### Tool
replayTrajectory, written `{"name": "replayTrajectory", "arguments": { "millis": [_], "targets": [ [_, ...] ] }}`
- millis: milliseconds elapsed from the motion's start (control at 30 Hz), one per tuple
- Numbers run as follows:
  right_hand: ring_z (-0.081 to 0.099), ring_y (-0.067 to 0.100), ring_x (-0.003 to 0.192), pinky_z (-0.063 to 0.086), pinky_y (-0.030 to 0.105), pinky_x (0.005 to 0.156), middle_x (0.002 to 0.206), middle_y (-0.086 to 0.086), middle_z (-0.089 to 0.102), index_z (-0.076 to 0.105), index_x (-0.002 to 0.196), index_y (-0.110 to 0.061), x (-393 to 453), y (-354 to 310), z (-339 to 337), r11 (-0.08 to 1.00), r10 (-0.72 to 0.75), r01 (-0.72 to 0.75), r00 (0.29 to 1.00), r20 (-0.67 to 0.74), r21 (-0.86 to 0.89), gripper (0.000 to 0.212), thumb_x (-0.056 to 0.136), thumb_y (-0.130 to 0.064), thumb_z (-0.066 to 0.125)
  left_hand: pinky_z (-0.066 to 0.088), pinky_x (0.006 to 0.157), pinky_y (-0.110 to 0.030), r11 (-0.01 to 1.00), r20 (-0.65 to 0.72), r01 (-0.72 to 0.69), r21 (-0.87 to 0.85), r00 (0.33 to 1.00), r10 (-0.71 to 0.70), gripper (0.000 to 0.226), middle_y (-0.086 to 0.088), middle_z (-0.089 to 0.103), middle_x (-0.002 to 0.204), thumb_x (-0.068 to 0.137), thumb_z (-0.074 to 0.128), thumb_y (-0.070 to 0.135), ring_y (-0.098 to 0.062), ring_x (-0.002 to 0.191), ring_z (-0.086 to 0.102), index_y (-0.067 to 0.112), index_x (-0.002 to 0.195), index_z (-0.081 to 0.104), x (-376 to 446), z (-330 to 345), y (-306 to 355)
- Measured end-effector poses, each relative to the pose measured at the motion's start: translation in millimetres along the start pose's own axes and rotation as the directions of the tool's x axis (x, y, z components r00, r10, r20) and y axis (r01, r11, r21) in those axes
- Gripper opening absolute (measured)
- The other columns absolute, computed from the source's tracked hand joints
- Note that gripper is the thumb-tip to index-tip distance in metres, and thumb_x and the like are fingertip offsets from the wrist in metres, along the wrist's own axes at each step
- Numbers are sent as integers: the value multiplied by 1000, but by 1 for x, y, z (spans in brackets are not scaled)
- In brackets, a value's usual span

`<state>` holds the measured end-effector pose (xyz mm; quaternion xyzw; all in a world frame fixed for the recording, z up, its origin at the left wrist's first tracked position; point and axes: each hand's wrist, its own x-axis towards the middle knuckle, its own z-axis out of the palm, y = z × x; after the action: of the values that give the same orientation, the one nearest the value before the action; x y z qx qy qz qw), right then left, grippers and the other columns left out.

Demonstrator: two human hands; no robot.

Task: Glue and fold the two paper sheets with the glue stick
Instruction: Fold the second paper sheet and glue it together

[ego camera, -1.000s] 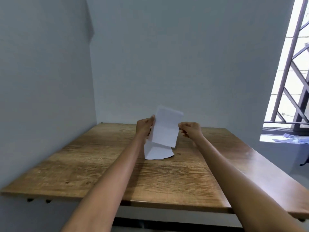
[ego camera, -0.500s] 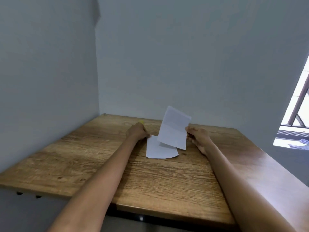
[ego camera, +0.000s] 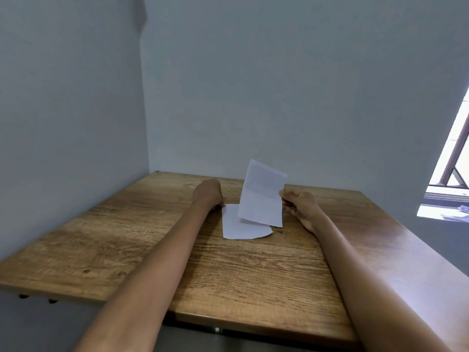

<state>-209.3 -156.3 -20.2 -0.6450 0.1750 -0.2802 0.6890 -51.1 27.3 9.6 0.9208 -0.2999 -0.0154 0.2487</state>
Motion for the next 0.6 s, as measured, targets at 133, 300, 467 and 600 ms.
{"name": "replayTrajectory", "arguments": {
  "millis": [133,300,467,600],
  "targets": [
    [64,12,80,56,22,72,90,6,70,68,96,-5,1,0,-1,1000,5,-5,1000,1,-17,13,89,-15,63,57,66,-32,985,57,42,-166,998,-32,14,-14,71,84,79,72,10,-21,63,64,-1,87,67,6,1,-7],
    [63,10,76,54,18,64,88,5,68,68,99,-2,0,-1,0,1000,9,-9,1000,20,-22,17,89,-16,64,48,41,-19,875,77,69,-480,996,-36,13,-7,65,66,82,66,11,-12,46,57,5,72,61,10,4,-25],
    [63,11,76,52,15,61,88,7,68,68,105,0,-6,-1,7,996,12,-8,999,42,-93,24,88,-17,65,57,54,-26,579,-47,-6,-815,997,-56,9,-11,67,77,83,68,6,-19,63,65,7,76,62,8,4,-29],
    [64,4,66,49,12,57,77,-2,71,70,99,-6,-9,-1,13,986,27,-15,997,74,-165,19,87,-19,66,59,76,-36,525,-233,-180,-832,972,-35,16,-14,68,90,83,67,2,-25,80,68,5,98,67,8,2,-25]
  ]
}}
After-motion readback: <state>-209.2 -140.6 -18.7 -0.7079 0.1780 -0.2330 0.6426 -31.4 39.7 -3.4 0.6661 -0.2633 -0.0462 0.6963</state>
